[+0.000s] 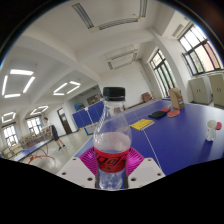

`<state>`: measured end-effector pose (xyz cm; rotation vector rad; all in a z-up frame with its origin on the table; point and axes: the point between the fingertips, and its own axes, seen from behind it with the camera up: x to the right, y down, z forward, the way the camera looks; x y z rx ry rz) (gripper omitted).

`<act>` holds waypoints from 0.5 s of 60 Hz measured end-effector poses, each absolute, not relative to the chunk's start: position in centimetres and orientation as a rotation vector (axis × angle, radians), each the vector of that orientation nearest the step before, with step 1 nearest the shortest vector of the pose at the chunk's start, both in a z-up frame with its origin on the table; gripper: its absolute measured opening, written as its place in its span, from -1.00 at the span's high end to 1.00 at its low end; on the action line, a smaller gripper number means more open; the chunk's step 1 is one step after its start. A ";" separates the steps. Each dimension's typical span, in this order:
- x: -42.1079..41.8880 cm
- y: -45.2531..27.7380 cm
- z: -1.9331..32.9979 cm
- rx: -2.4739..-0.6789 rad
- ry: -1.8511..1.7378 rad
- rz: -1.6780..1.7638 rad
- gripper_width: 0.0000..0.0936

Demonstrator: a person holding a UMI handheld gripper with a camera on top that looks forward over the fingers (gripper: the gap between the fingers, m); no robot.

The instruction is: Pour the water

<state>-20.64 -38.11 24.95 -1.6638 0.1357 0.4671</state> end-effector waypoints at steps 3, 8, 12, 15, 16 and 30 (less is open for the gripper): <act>-19.6 -37.6 28.2 -1.610 0.189 0.584 0.32; -16.5 -37.2 32.7 -1.499 0.272 0.835 0.32; -14.4 -36.5 37.1 -1.402 0.364 1.056 0.32; -10.2 -35.4 37.3 -1.312 0.447 1.234 0.32; -8.9 -35.1 37.5 -1.281 0.478 1.289 0.32; 6.9 -30.1 34.9 -0.859 0.970 1.819 0.32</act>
